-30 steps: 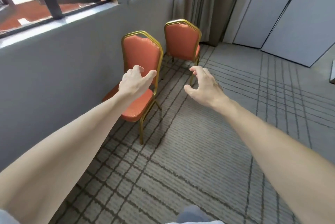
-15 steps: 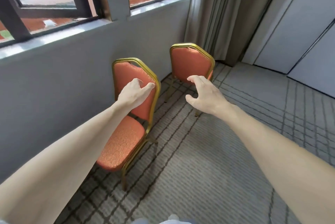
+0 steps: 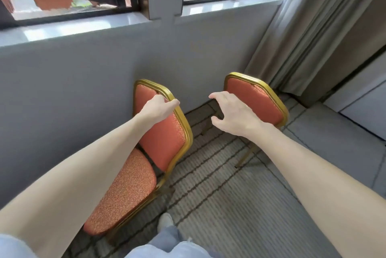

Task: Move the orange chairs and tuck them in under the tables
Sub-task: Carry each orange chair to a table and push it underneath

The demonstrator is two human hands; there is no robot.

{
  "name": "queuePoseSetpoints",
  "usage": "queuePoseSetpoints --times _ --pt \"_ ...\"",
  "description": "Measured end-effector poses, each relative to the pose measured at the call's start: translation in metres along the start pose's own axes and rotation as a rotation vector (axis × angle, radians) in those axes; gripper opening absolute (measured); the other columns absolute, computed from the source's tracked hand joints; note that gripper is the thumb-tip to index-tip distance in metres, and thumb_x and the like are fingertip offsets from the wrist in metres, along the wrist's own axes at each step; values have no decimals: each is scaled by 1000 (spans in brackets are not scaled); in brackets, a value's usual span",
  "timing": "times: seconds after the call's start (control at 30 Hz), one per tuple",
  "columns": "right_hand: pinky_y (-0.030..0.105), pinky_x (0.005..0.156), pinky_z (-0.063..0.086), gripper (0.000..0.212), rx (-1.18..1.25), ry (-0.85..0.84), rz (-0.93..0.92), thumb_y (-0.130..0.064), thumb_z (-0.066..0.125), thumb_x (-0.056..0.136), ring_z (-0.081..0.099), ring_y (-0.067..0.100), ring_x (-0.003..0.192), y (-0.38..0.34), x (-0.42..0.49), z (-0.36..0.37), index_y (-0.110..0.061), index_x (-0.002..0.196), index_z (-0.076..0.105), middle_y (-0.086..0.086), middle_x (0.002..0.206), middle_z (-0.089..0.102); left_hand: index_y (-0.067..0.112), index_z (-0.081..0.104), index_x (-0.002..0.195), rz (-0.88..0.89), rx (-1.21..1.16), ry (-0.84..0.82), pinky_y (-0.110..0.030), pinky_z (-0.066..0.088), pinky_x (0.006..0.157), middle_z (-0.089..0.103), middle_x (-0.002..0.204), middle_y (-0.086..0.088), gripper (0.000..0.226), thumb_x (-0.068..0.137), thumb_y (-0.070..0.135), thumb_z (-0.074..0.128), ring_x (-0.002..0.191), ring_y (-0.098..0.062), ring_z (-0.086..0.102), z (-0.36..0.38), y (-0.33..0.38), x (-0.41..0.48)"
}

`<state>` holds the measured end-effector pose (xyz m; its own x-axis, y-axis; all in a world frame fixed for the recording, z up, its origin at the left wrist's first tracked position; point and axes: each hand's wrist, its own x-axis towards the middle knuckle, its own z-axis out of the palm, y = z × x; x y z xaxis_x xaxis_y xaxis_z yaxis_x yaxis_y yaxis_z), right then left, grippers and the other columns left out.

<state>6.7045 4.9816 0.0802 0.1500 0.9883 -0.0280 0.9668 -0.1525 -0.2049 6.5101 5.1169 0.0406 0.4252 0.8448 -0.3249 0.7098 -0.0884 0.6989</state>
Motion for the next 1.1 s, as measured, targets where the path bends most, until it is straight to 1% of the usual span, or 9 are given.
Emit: queuePoseSetpoints --times 0.2,0.27,0.4,0.53,0.6,0.73,0.93,1.03,1.1 --pt "37 106 41 60 -32 -96 -156 -29 62 91 40 18 134 48 118 -5 -21 146 39 -1 146 44 15 54 94 -164 -13 -11 -38 51 87 59 93 0 37 92 53 51 83 -17 58 -4 13 82" --pt "38 105 41 60 -12 -122 -229 -28 62 91 39 18 134 58 157 -1 -22 145 39 -2 146 44 11 59 92 -243 -26 -10 -40 53 90 65 96 1 48 87 58 52 86 -16 61 -7 12 103" --pt "37 101 43 60 -5 -178 -410 -29 63 90 39 18 134 70 230 17 -25 145 39 -5 146 43 11 66 103 -375 -107 25 -44 55 91 72 102 -5 65 71 66 52 94 -22 69 -9 1 137" --pt "36 97 42 59 -39 -293 -652 -28 62 91 39 19 134 80 294 36 -26 145 38 -6 147 42 12 66 107 -507 -245 135 -35 55 88 71 102 -1 43 90 51 56 94 -16 69 5 0 147" --pt "35 98 41 59 -55 -339 -780 -27 62 91 39 19 134 81 321 43 -26 145 38 -6 148 42 12 66 109 -578 -341 198 -33 55 86 70 101 1 39 93 47 57 94 -13 68 22 0 146" --pt "35 99 41 64 -160 -438 -1019 -26 65 89 38 21 136 70 350 57 -24 146 38 -4 149 42 11 66 113 -687 -440 224 -32 57 86 68 104 0 39 95 44 57 96 -14 66 55 6 141" --pt "35 92 44 64 -264 -423 -1350 -22 68 83 46 25 128 23 378 89 -21 141 41 1 138 50 19 71 108 -768 -667 412 -29 58 81 73 102 2 34 90 46 59 93 -11 70 70 -2 154" --pt "36 92 47 61 -300 -443 -1452 -21 68 81 48 25 125 9 386 107 -21 138 46 1 135 52 21 71 110 -771 -733 393 -30 58 81 73 105 1 36 88 47 58 95 -13 69 70 -11 165" --pt "37 88 49 52 -355 -443 -1548 -22 67 81 50 25 117 1 388 118 -22 131 53 1 125 56 21 71 109 -765 -737 358 -29 56 81 73 106 1 34 89 46 57 98 -13 68 71 -11 168"
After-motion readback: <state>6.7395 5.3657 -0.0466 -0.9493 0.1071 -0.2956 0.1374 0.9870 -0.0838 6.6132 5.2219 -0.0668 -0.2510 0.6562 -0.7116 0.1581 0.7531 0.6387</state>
